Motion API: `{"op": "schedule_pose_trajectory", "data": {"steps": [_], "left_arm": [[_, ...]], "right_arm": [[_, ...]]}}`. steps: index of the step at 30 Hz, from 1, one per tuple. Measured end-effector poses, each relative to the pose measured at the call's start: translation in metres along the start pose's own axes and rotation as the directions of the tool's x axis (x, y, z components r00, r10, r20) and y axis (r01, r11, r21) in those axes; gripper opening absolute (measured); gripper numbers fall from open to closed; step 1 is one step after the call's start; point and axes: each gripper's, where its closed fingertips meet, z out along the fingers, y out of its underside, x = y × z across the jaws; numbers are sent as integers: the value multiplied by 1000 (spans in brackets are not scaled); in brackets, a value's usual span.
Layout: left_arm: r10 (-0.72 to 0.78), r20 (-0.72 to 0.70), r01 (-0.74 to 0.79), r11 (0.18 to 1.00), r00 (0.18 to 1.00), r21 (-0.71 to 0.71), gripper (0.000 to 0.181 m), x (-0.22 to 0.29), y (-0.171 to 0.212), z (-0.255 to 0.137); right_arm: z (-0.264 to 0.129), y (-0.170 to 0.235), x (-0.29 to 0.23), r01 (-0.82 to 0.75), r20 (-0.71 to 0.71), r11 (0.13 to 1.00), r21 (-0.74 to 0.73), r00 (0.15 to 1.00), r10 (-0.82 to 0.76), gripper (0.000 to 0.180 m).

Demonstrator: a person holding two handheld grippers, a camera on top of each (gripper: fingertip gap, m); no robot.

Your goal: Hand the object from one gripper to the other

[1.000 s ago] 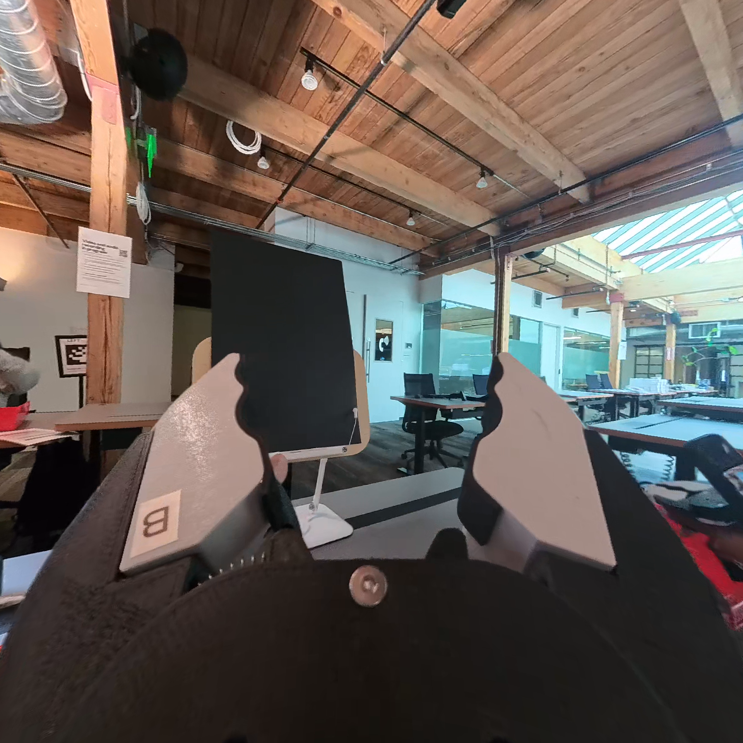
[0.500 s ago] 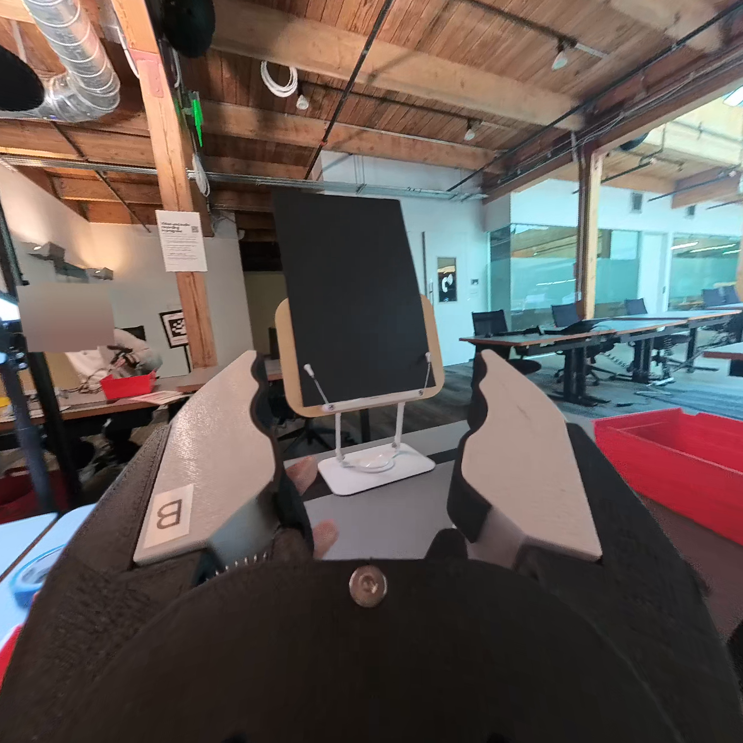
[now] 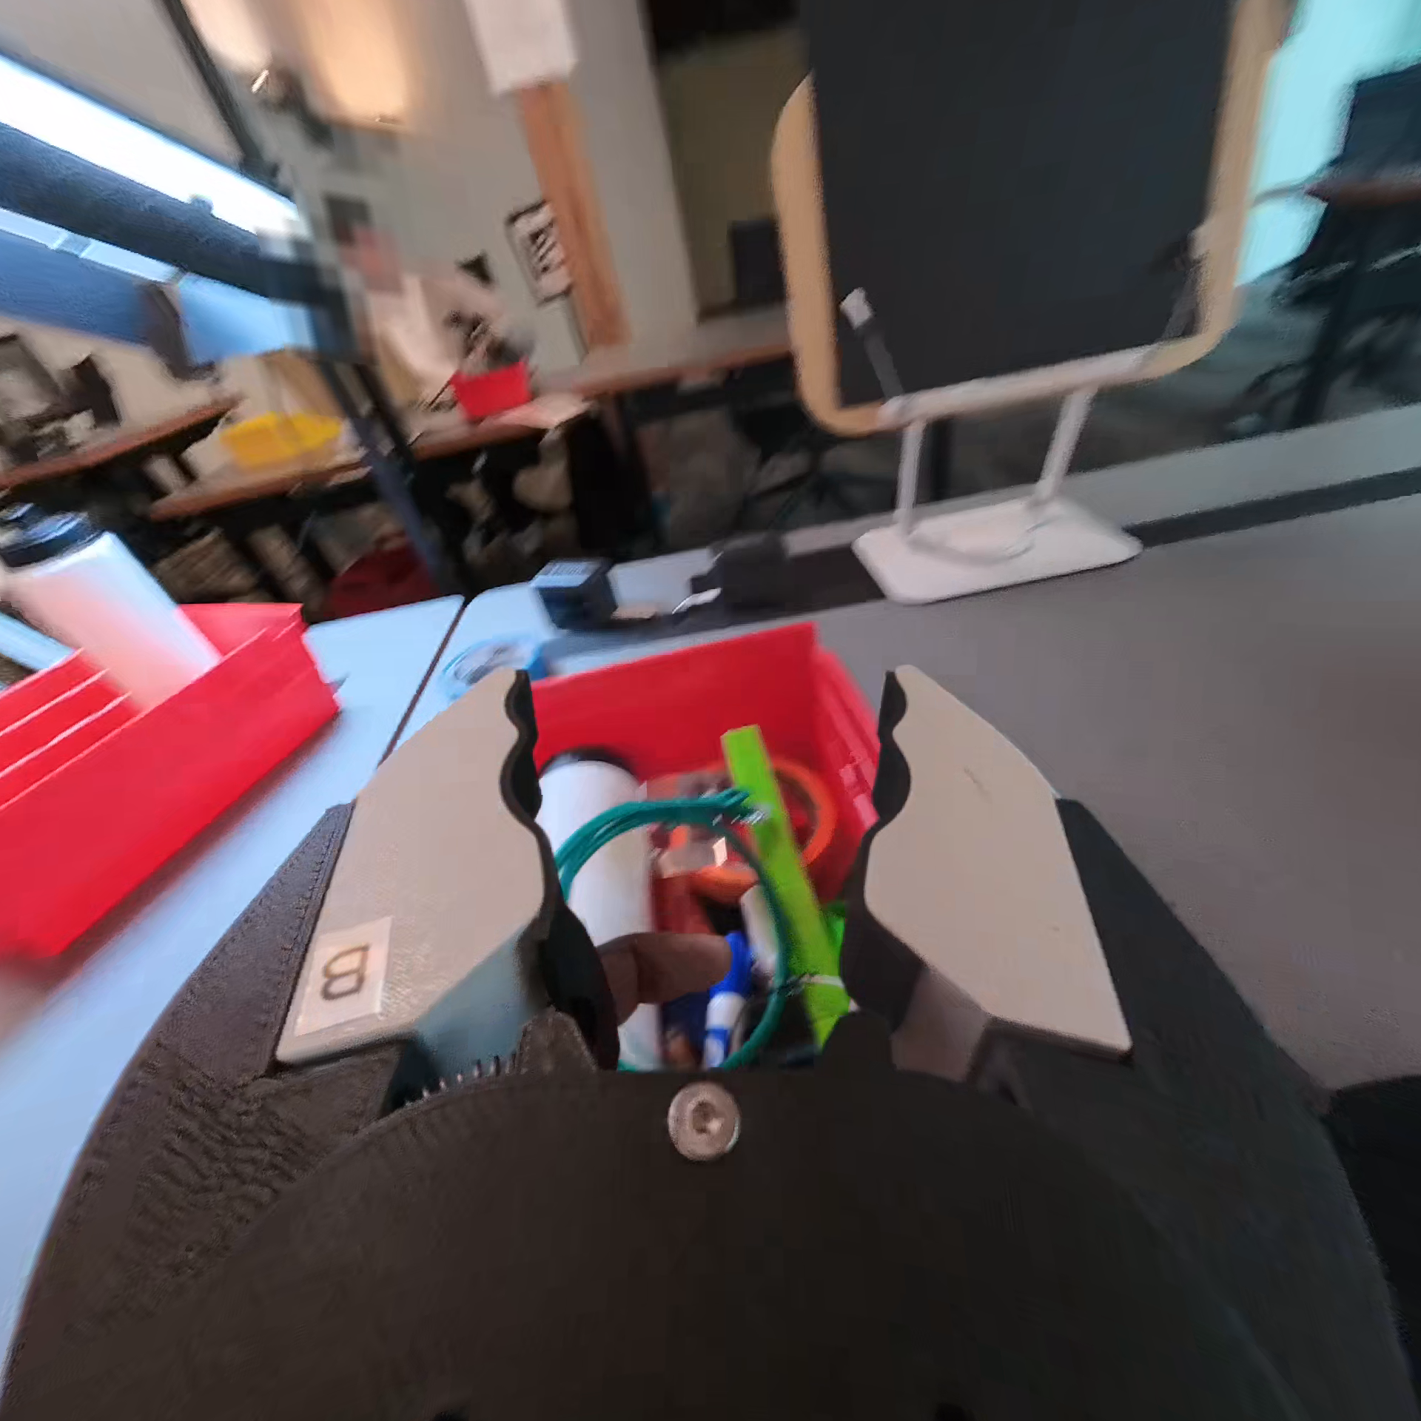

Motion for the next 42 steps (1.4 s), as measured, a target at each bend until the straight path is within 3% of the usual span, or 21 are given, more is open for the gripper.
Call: {"op": "schedule_pose_trajectory", "data": {"steps": [5, 8, 16, 19, 22, 29, 38, 42], "left_arm": [[-6, 174, 47, 971, 985, -233, 84, -40, 46, 1], [-20, 219, 99, 928, 976, -358, 75, -57, 79, 0], [-84, 211, 184, 834, 974, -520, 55, -69, 131, 10], [-75, 194, 172, 818, 978, -550, 41, -67, 139, 14], [-63, 162, 146, 802, 985, -579, 16, -62, 144, 17], [-50, 171, 122, 890, 984, -440, 9, -61, 106, 14], [-193, 92, 198, 979, 977, -47, 8, -49, 30, 6], [-166, 171, 175, 984, 971, -35, 8, -63, 31, 2]], "right_arm": [[-31, -44, -2, -256, 202, 932, 255, 957, 208, 131], [-44, -56, 3, -360, 287, 876, 321, 918, 272, 128], [-53, -63, 6, -404, 326, 838, 366, 899, 292, 122], [-54, -64, 4, -388, 312, 842, 376, 908, 279, 121], [-55, -65, 3, -373, 301, 844, 385, 915, 267, 119], [-62, -69, 7, -378, 289, 824, 422, 917, 273, 113], [-70, -73, 11, -386, 287, 804, 452, 916, 279, 108], [-70, -74, 8, -374, 286, 809, 453, 921, 266, 108]]}}
